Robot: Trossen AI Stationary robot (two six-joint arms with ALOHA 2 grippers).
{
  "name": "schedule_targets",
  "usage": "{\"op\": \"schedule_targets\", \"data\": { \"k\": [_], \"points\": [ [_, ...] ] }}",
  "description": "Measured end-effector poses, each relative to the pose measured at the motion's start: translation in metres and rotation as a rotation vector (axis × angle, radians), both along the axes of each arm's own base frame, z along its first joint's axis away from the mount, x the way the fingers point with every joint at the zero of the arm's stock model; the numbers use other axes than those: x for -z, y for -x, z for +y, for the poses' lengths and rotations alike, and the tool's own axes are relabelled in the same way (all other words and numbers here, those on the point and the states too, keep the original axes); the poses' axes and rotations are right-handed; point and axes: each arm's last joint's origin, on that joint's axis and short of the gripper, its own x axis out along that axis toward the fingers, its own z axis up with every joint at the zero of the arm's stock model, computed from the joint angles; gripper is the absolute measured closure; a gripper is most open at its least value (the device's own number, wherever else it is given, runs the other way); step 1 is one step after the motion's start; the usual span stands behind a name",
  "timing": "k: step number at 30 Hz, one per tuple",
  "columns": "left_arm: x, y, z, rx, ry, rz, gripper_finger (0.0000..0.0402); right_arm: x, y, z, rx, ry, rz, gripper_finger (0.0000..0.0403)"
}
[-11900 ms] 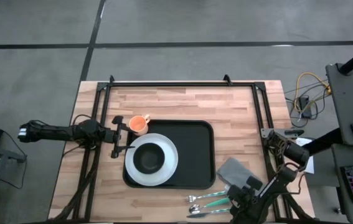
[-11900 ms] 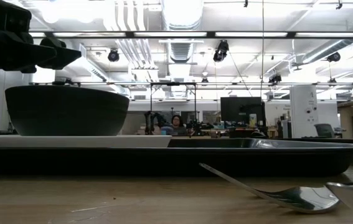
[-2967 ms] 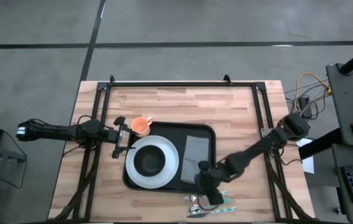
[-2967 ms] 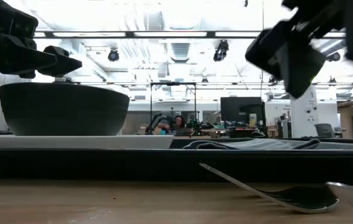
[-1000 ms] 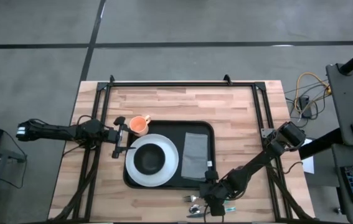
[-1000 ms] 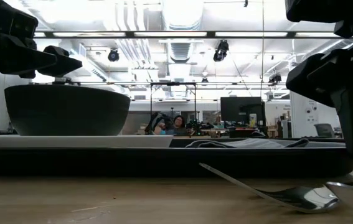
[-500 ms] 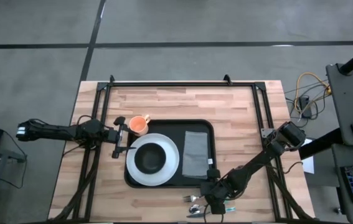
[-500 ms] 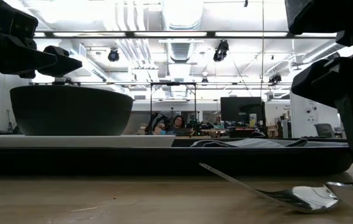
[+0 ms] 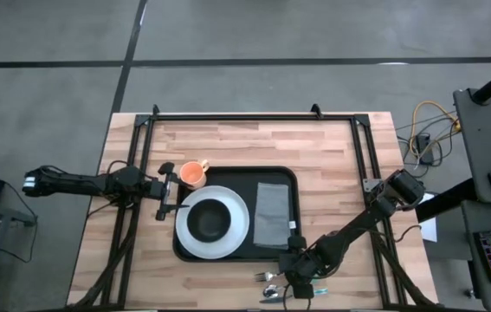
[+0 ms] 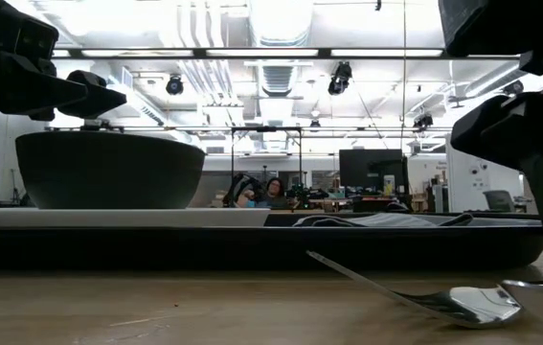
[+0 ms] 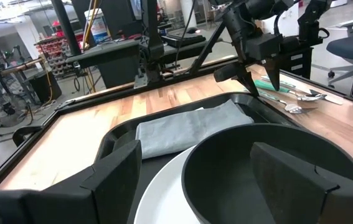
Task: Set up tray
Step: Put the blue patterned fork on top of the gray napkin on the black tray
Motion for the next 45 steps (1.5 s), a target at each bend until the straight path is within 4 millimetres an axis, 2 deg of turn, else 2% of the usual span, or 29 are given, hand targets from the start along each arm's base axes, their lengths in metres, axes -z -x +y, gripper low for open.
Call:
{"op": "schedule_targets", "data": {
  "k": [7, 21, 27, 38, 45],
  "points": [
    [0.0, 0.0, 0.0, -0.001, 0.0, 0.0, 0.0122, 0.002, 0.002, 0.0, -0.003, 0.002, 0.007, 0.0184],
    [0.0, 0.0, 0.0, -0.001, 0.0, 0.0, 0.0122, 0.02, 0.005, -0.002, 0.009, 0.018, 0.033, 0.019],
    [0.0, 0.0, 0.0, -0.001, 0.0, 0.0, 0.0122, 0.028, -0.002, 0.003, -0.035, 0.044, 0.041, 0.0243],
    [0.0, 0.0, 0.0, -0.001, 0.0, 0.0, 0.0122, 0.019, -0.004, 0.005, -0.074, 0.077, 0.067, 0.0381],
    [0.0, 0.0, 0.0, -0.001, 0.0, 0.0, 0.0122, 0.008, -0.008, 0.008, -0.102, 0.085, 0.047, 0.0384]
  ]
}}
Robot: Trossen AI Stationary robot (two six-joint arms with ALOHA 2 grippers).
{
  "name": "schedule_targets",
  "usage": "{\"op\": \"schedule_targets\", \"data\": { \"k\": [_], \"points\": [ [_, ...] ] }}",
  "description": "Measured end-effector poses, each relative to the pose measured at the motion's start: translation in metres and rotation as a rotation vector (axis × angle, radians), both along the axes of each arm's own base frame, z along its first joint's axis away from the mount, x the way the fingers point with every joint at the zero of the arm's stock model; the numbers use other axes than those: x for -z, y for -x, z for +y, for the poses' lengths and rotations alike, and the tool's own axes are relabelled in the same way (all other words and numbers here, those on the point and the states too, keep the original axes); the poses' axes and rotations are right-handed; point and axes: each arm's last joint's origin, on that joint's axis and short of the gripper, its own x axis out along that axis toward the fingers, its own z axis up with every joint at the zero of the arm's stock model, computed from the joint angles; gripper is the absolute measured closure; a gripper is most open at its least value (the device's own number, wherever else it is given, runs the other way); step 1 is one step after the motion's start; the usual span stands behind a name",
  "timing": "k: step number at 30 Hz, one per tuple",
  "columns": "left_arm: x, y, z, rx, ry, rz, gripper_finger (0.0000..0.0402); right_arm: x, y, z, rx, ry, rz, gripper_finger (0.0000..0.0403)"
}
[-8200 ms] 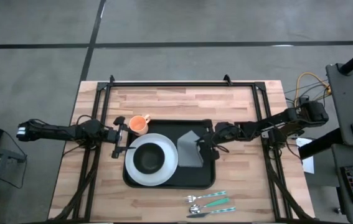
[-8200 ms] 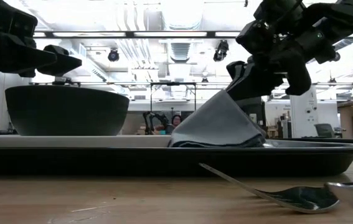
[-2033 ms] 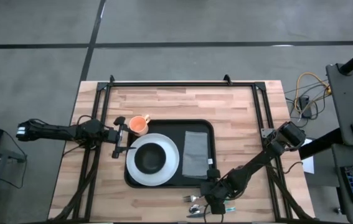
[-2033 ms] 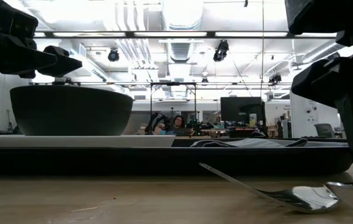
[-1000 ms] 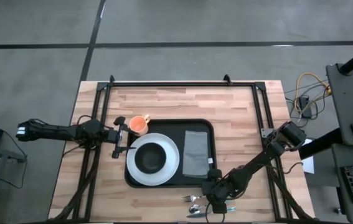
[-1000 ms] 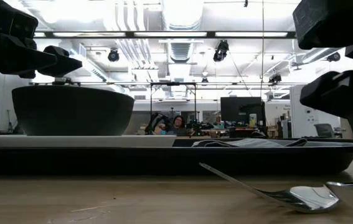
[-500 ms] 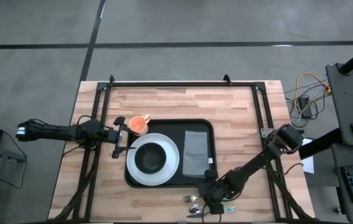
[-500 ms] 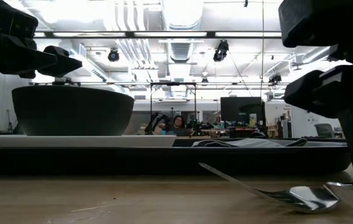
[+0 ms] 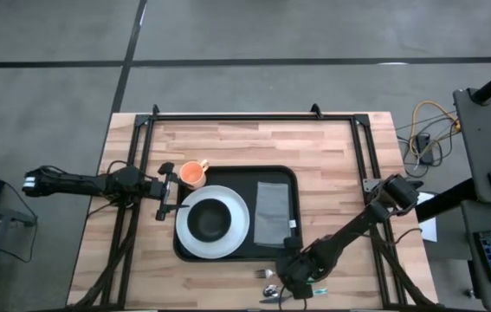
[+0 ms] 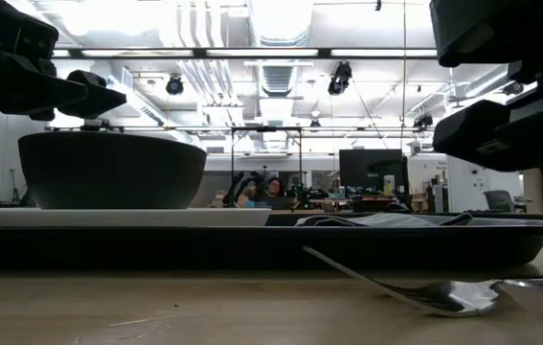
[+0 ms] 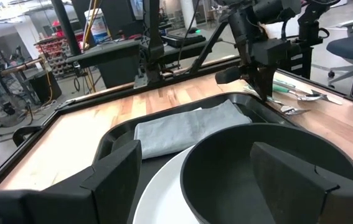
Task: Set up tray
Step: Put the blue patterned fork on top of the gray napkin on the black tray
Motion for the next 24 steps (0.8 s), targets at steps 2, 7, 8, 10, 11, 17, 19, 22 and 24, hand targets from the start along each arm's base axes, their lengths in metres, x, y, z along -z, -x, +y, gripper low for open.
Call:
{"op": "schedule_targets", "data": {
  "k": [2, 7, 8, 10, 11, 17, 19, 22, 24],
  "points": [
    [0.0, 0.0, 0.0, 0.0, 0.0, 0.0, 0.0122, -0.004, -0.001, 0.001, -0.003, 0.011, 0.006, 0.0385],
    [0.0, 0.0, 0.0, 0.003, -0.013, -0.002, 0.0122, -0.016, -0.006, 0.005, -0.002, 0.004, -0.003, 0.0386],
    [0.0, 0.0, 0.0, 0.003, -0.014, -0.002, 0.0122, -0.019, -0.008, 0.006, -0.001, 0.001, -0.01, 0.0386],
    [0.0, 0.0, 0.0, 0.003, -0.015, -0.003, 0.0122, -0.026, -0.011, 0.008, 0.001, -0.006, -0.026, 0.0386],
    [0.0, 0.0, 0.0, 0.003, -0.018, -0.004, 0.0122, -0.03, -0.013, 0.009, 0.002, -0.011, -0.036, 0.0386],
    [0.0, 0.0, 0.0, 0.005, -0.031, -0.005, 0.0122, -0.047, -0.021, 0.015, 0.046, -0.037, -0.098, 0.0387],
    [0.0, 0.0, 0.0, 0.005, -0.029, -0.005, 0.0122, -0.053, -0.024, 0.016, 0.082, -0.045, -0.117, 0.0387],
    [0.0, 0.0, 0.0, 0.002, -0.015, -0.003, 0.0122, -0.058, -0.026, 0.017, 0.153, -0.054, -0.133, 0.0387],
    [0.0, 0.0, 0.0, 0.002, -0.011, -0.003, 0.0122, -0.06, -0.026, 0.017, 0.204, -0.063, -0.134, 0.0387]
  ]
}}
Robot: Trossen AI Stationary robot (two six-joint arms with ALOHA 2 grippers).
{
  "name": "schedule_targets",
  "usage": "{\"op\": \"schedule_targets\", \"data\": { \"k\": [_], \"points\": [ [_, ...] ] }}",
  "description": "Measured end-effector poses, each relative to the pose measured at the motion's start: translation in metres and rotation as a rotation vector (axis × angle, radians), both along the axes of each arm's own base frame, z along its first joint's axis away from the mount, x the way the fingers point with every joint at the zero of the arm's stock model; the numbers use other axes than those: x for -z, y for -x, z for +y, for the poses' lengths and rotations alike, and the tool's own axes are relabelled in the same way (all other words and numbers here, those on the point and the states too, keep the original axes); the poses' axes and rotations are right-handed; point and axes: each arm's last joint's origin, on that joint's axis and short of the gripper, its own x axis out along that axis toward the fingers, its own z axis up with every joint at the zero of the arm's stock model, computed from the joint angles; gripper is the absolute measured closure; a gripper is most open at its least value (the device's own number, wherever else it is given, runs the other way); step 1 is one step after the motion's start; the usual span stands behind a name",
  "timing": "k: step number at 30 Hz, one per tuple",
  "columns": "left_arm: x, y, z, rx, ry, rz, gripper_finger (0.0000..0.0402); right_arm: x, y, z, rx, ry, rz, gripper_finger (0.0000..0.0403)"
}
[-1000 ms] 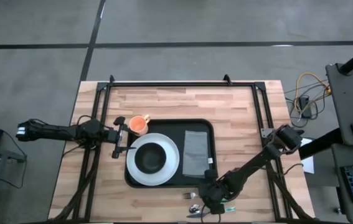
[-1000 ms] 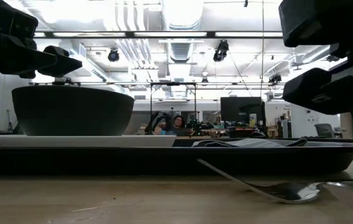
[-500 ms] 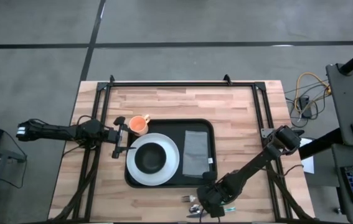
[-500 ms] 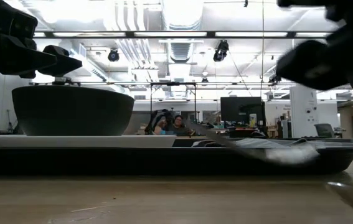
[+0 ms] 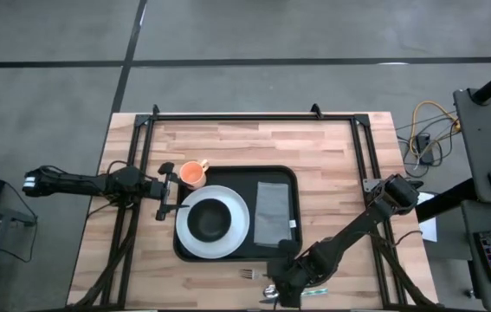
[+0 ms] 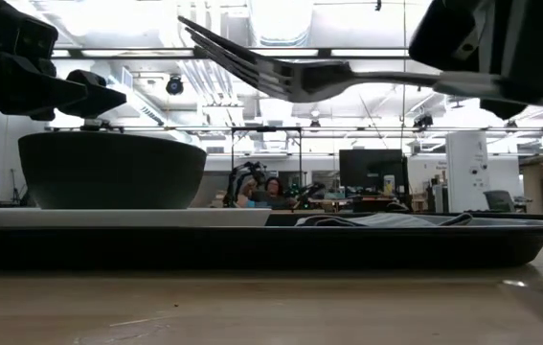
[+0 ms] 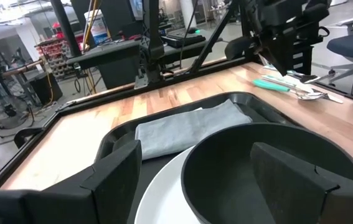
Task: Set up tray
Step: Put the blue patterned fork on top of the gray napkin on the black tray
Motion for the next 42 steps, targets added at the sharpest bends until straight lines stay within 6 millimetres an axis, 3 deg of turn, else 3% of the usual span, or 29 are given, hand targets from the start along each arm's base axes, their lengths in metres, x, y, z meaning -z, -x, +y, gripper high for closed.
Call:
{"op": "schedule_targets", "data": {
  "k": [16, 26, 42],
  "points": [
    [0.001, 0.0, 0.0, -0.001, 0.003, 0.008, 0.0122, 0.0, -0.005, -0.011, 0.452, -0.085, -0.038, 0.0387],
    [0.0, 0.0, 0.0, 0.0, 0.003, 0.007, 0.0122, 0.005, -0.017, -0.05, 0.86, -0.126, 0.022, 0.0387],
    [0.0, 0.0, 0.0, 0.0, 0.004, 0.008, 0.0122, 0.017, -0.037, -0.098, 1.259, -0.204, 0.07, 0.0387]
  ]
}}
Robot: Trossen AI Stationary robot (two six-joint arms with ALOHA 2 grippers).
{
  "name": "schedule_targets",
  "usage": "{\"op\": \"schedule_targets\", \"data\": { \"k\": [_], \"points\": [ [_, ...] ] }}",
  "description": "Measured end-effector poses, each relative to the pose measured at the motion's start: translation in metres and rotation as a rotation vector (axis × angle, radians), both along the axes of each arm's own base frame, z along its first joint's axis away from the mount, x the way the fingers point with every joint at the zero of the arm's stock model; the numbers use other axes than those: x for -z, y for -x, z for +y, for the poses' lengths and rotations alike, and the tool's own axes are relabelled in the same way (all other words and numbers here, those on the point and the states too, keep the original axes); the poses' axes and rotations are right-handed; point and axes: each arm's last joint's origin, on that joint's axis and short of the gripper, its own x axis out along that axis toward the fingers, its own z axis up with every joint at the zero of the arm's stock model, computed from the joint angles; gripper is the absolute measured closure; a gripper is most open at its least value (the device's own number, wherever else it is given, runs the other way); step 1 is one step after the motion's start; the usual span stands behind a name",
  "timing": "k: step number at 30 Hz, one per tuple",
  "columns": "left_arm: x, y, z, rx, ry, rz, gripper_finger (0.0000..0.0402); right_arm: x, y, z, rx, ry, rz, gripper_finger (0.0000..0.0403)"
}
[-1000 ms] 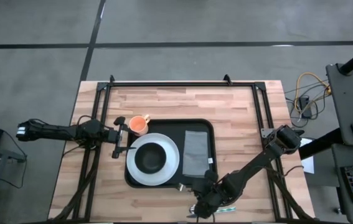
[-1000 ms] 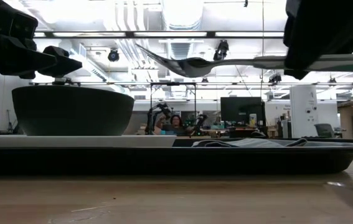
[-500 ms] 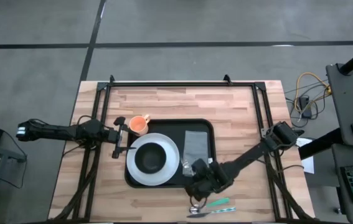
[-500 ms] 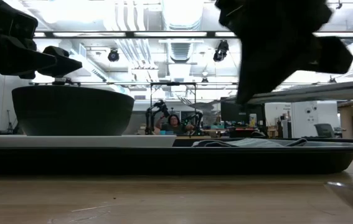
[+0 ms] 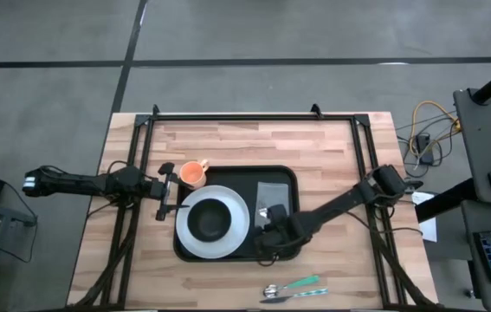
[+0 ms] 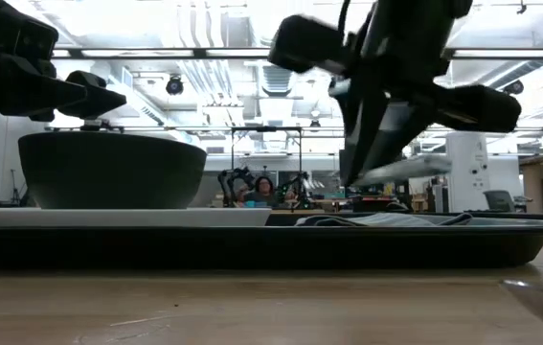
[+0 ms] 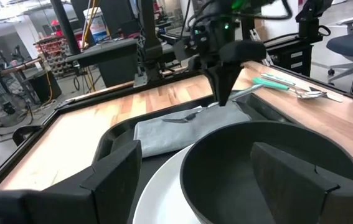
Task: Set up tray
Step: Put the blue patterned fork on top of the gray napkin on the black tray
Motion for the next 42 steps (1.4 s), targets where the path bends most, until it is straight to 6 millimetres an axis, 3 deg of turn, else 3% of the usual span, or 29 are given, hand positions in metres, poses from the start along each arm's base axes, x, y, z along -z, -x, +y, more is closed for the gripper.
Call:
{"op": "schedule_targets", "data": {
  "k": [6, 14, 21, 42],
  "points": [
    [0.0, 0.0, 0.0, 0.0, 0.0, 0.0, 0.0122, 0.011, 0.003, -0.009, 0.121, 0.008, 0.072, 0.0387],
    [0.001, 0.0, 0.0, 0.0, 0.0, 0.008, 0.0122, 0.019, -0.006, -0.021, 0.155, 0.037, 0.058, 0.0387],
    [0.002, -0.001, 0.0, 0.0, 0.0, 0.018, 0.0122, 0.038, -0.012, -0.034, 0.173, 0.061, 0.11, 0.0387],
    [0.002, -0.001, 0.0, -0.001, -0.001, 0.019, 0.0122, 0.033, -0.012, -0.049, 0.219, 0.073, 0.147, 0.0387]
  ]
}}
